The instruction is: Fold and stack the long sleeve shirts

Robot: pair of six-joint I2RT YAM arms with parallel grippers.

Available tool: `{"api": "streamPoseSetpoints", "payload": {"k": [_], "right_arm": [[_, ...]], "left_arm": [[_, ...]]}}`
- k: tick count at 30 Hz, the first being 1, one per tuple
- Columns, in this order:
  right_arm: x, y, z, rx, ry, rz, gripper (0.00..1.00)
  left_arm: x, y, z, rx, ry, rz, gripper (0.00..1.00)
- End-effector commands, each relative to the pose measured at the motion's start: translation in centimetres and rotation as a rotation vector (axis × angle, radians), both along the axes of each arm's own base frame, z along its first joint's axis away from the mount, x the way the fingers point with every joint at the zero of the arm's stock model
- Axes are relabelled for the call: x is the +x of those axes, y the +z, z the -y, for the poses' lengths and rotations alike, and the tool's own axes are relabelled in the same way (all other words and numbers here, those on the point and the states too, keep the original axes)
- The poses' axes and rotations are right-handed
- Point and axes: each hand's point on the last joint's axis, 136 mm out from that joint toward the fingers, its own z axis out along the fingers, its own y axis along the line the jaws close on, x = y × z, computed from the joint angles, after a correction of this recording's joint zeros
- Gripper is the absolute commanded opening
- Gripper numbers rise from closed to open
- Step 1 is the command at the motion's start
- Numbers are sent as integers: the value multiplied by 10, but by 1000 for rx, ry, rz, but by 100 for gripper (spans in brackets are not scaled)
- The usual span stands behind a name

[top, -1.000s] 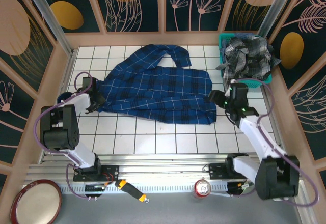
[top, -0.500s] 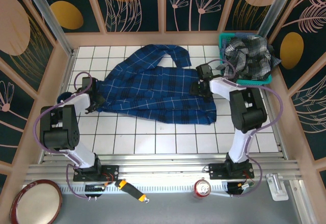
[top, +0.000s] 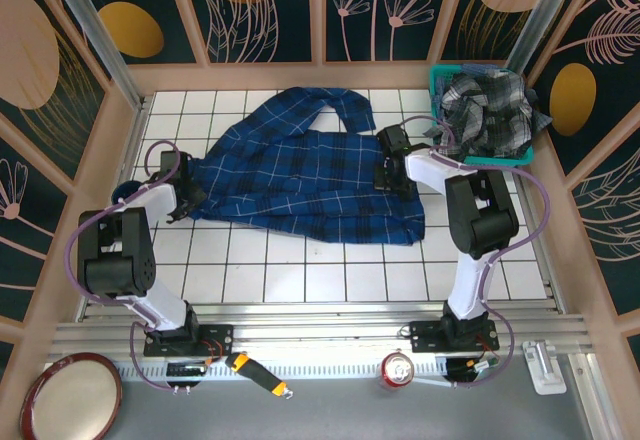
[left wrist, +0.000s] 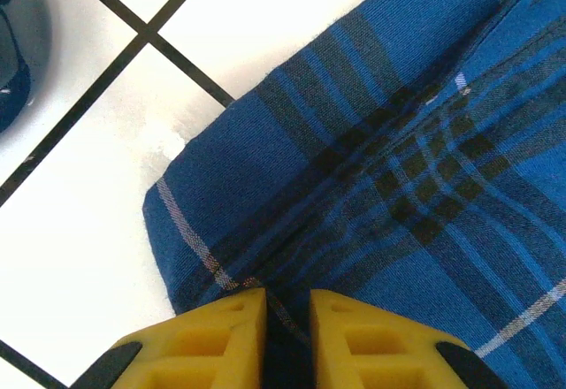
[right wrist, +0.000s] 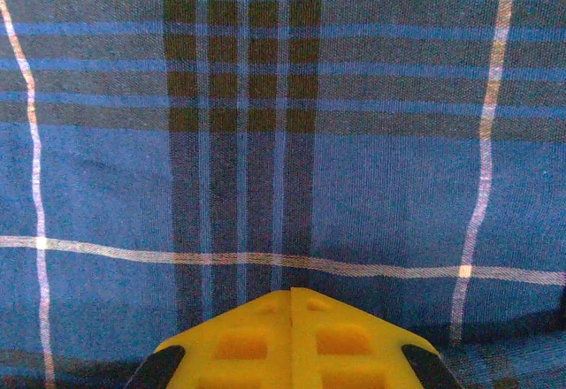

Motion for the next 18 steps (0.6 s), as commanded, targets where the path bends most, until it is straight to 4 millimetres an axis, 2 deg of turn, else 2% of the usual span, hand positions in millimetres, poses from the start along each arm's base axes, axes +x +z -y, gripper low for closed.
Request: {"api": "streamPoseSetpoints", "payload": {"k": [1,3,6,11,14,16,18], "right_arm": [[6,27,-11,45,-19,43,32],[1,24,-24,40,-31,29,46],[-11,14,-27,-9,-87,2,57],[-24,-4,-22,17,-135,-15,62],[-25,-7,-24,26,-133,-19,54],[-20,2,-24,35,-136,11,42],[-14,14,-25,41,-133,49,24]], "left_arm": [[-2,7,-6,15,9,9,20],[-2,7,-5,12,9,12,20],[0,8,-4,5,6,14,20],[1,11,-4,10,1,23,21],[2,10,-4,11,0,19,21],[2,10,-4,10,-1,21,21],[2,10,-4,11,0,23,21]]}}
